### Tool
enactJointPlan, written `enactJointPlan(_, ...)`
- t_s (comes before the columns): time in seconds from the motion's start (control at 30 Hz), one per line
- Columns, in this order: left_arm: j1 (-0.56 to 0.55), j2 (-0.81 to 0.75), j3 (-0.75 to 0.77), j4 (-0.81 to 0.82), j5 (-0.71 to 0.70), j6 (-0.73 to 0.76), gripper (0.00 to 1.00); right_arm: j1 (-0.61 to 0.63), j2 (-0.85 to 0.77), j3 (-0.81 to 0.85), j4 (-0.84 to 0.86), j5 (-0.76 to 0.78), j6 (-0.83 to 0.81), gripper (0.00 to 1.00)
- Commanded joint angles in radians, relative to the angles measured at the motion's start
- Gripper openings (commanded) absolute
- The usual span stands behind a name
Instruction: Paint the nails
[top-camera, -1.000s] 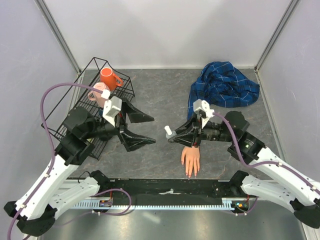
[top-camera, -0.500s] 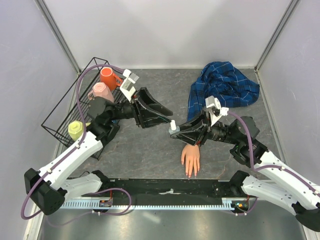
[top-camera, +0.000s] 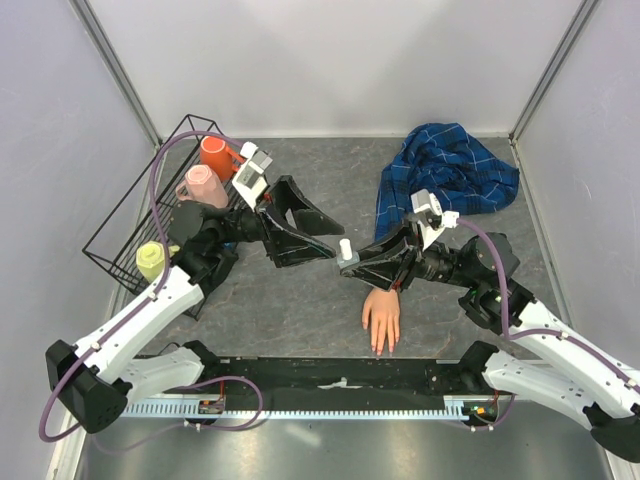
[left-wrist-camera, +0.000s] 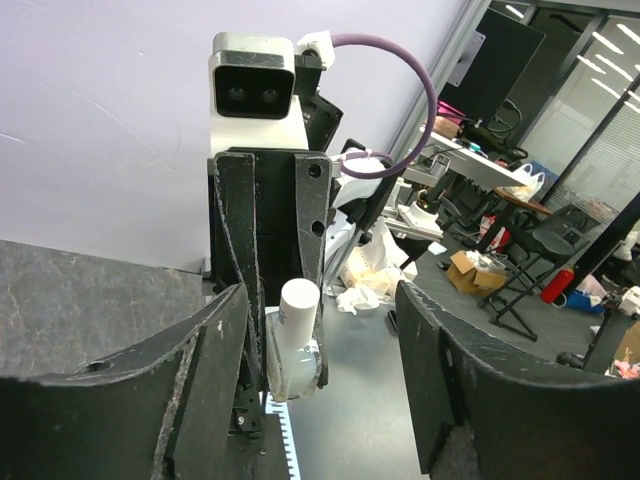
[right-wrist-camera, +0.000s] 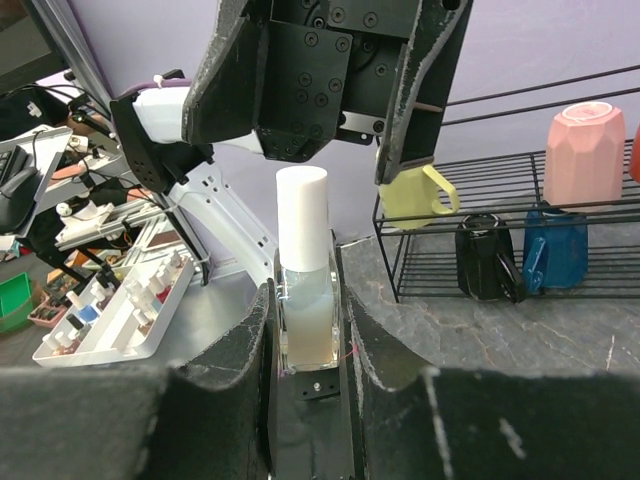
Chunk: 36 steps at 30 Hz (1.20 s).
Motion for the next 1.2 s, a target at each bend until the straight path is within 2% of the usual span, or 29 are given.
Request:
enactJointPlan(0.0, -0.019, 0.014, 0.024, 0.014, 0.033, 0.007, 0.69, 0.001, 0.004, 0.032, 0.087, -0.034, 0.033, 0.0)
enactJointPlan(0.13, -0.057, 0.048, 0.051, 0.022, 0.085, 0.002, 0.68, 0.0, 0.032, 0.031, 0.154, -0.068, 0.08, 0.0)
enactJointPlan(0.4, -0.071, 0.051, 0.065, 0.044, 0.108, 0.024, 0.51, 0.001, 0.05, 0.012, 0.21, -0.093, 0.12, 0.0)
enactJointPlan(0.47, -0.071, 0.048, 0.062, 0.044, 0.104, 0.033, 0.34, 0.001, 0.047, 0.011, 0.21, -0.099, 0.12, 0.0)
enactJointPlan(0.53, -0.071, 0.043, 0.061, 0.036, 0.101, 0.036, 0.25, 0.001, 0.047, 0.009, 0.202, -0.096, 0.117, 0.0)
enactJointPlan(0.63, -0.071, 0.025, 0.061, -0.039, 0.072, 0.068, 0.02, 0.001, 0.042, 0.02, 0.156, -0.078, 0.088, 0.0)
enactJointPlan(0.73, -0.079, -0.021, 0.088, -0.213, -0.057, 0.189, 0.02, 0.012, 0.044, 0.067, -0.008, 0.048, -0.013, 0.0)
enactJointPlan(0.77, -0.086, -0.03, 0.106, -0.392, -0.18, 0.284, 0.02, 0.022, 0.045, 0.087, -0.061, 0.159, -0.051, 0.0)
enactJointPlan(0.83, -0.137, -0.033, 0.186, -0.543, -0.316, 0.405, 0.02, 0.082, 0.052, 0.133, -0.212, 0.284, -0.16, 0.0)
enactJointPlan(0.87, -0.16, -0.021, 0.233, -0.656, -0.462, 0.427, 0.02, 0.111, 0.056, 0.145, -0.284, 0.458, -0.188, 0.0)
enactJointPlan(0.9, -0.212, -0.012, 0.254, -0.685, -0.534, 0.439, 0.02, 0.143, 0.061, 0.165, -0.321, 0.546, -0.22, 0.0)
enactJointPlan(0.93, -0.243, 0.0, 0.268, -0.729, -0.692, 0.45, 0.02, 0.214, 0.078, 0.176, -0.347, 0.661, -0.271, 0.0)
enactJointPlan(0.97, -0.278, 0.023, 0.303, -0.789, -0.794, 0.45, 0.02, 0.255, 0.093, 0.188, -0.4, 0.873, -0.301, 0.0)
enactJointPlan(1.0, -0.354, 0.039, 0.317, -0.811, -0.891, 0.455, 0.02, 0.3, 0.108, 0.207, -0.421, 1.006, -0.328, 0.0)
enactJointPlan(1.03, -0.391, 0.051, 0.327, -0.818, -1.053, 0.473, 0.02, 0.391, 0.136, 0.21, -0.43, 1.109, -0.348, 0.0)
enactJointPlan(1.1, -0.47, 0.102, 0.358, -0.832, -1.172, 0.47, 0.02, 0.472, 0.156, 0.201, -0.418, 1.293, -0.397, 0.0)
enactJointPlan(1.17, -0.484, 0.138, 0.383, -0.837, -1.214, 0.444, 0.02, 0.478, 0.142, 0.181, -0.38, 1.297, -0.4, 0.0)
